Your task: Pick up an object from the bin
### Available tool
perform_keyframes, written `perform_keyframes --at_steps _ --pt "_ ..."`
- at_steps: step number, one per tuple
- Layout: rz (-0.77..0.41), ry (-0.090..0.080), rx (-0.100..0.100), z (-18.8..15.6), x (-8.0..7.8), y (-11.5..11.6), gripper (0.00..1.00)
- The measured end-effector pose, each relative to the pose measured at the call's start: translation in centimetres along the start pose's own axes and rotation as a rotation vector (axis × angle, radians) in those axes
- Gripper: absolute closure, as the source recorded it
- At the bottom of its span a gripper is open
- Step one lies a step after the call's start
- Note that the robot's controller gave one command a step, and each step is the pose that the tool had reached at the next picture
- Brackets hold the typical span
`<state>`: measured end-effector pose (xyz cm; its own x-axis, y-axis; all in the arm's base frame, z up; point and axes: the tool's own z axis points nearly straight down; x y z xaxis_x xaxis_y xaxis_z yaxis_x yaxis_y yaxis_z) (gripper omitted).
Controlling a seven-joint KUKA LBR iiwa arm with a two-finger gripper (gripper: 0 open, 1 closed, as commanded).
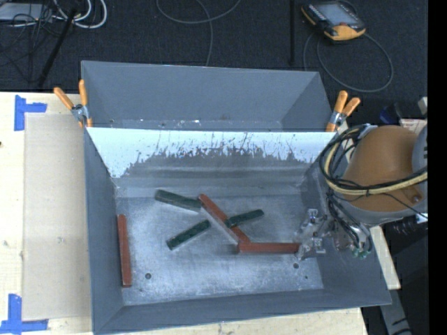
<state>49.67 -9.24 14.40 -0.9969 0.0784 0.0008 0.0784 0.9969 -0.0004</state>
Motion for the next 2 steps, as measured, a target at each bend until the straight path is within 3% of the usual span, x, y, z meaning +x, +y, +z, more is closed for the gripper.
perform_keyframes --at_steps 1,2 --pt "-0.191 -0.002 0.0 0.4 -0.6 0.1 1.0" --pt "-0.036 -0.001 0.0 -5.8 -1.7 -0.6 1.0"
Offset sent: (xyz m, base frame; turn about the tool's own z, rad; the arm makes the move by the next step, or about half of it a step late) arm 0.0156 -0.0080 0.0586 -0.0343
